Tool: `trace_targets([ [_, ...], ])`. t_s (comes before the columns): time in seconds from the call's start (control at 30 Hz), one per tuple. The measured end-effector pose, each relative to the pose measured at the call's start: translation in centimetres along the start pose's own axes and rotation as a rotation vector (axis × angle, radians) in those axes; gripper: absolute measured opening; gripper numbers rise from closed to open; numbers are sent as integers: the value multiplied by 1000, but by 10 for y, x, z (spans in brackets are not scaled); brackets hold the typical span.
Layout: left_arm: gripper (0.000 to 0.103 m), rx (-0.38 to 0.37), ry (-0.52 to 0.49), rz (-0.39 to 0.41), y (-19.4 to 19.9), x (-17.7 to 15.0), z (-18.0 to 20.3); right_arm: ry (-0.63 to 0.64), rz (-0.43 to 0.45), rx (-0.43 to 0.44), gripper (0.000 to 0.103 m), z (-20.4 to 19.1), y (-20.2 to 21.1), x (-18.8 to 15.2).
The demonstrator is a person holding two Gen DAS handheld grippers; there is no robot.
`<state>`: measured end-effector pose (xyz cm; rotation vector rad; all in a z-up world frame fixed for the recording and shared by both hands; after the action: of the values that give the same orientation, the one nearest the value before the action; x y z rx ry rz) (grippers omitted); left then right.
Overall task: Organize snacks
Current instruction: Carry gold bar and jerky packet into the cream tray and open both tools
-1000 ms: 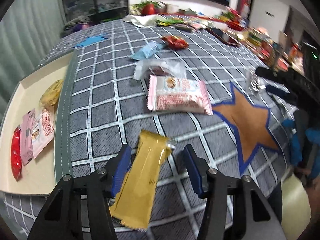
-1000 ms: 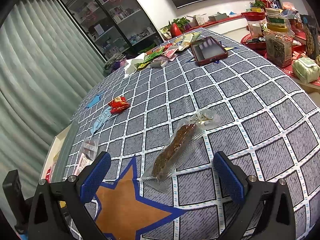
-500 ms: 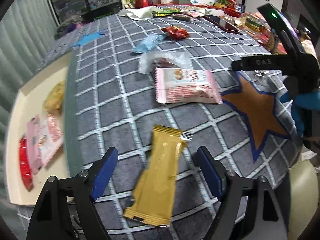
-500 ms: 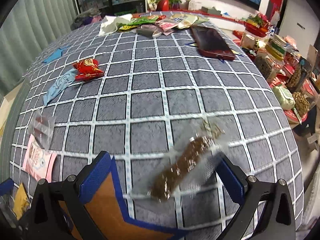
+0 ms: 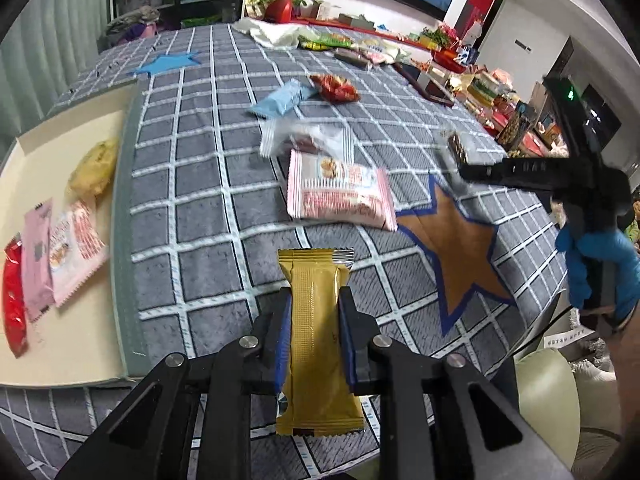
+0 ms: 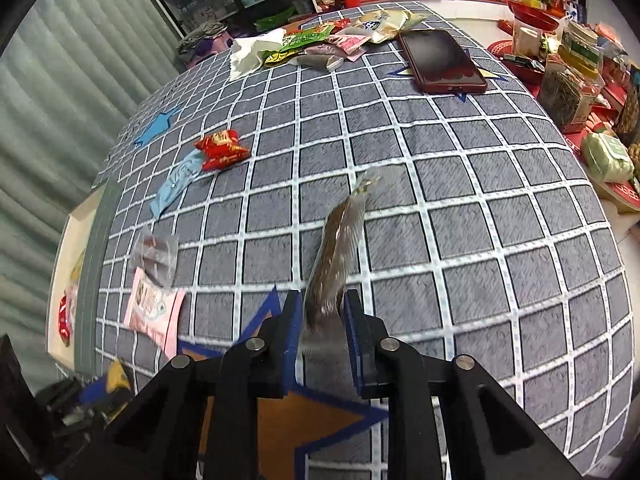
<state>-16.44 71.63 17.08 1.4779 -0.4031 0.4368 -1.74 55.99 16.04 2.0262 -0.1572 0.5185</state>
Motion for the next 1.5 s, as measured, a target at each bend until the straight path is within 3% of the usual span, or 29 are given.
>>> trace_targets([
  [0.1,24,25,-12,19,4,3,-2,-32,-9,-11,24,6,1,-1],
  [0.17,24,27,-12,19,3,4,-3,-53,-6,-44,35,12,2,4],
  [0.23,24,27,-7,14,2,2,-3,-54,0,-71,91,15,1,12],
  [0.27,24,30,-6,13,1,1,-4,-51,11,-69,93,15,1,15],
  [0.4,24,36,1,14,1,1,-6,-96,-15,-70,93,20,-13,26],
  [0.47,24,39,3,23,4,3,-6,-84,-19,-124,83,23,-19,30],
  [0.53,24,43,1,38,8,7,-7,-7,-34,-214,39,22,-20,33],
  [0.57,24,45,-1,46,11,8,-8,11,-43,-213,39,20,-21,32],
  [0.67,24,56,-1,76,20,16,-14,21,-53,-169,36,14,-17,29],
  [0.7,24,62,2,89,24,19,-19,13,-32,-138,33,10,-11,30],
  [0.73,24,68,6,96,27,22,-23,7,-14,-115,20,7,-5,31],
  [0.8,24,80,18,112,33,28,-33,-11,-1,-40,16,-4,2,33],
  [0.87,24,102,35,126,37,34,-45,8,-6,-19,16,-19,6,35],
  [1.0,24,126,69,136,44,32,-67,25,-14,-108,19,-19,4,41],
  [1.07,24,135,75,141,46,31,-73,-28,-45,-122,51,-5,-3,42],
  [1.1,24,138,81,144,46,31,-77,-51,-53,-112,81,0,-7,41],
  [1.33,24,150,110,153,48,33,-96,-24,-66,-82,83,-16,-19,44],
  [1.5,24,162,132,155,50,32,-114,26,-152,-95,83,-38,-49,42],
])
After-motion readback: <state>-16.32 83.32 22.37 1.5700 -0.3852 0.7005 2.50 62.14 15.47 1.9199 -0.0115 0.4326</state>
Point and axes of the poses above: each gripper's, at about its wrist camera, not at the fingertips, and y roughly against the way its jaws point, z to its right, x to its top, the point moved 9 cm from there along -y, roughly the way its jaws point, and after that the axes turned 11 degrees about x, right-handed, at the moved point
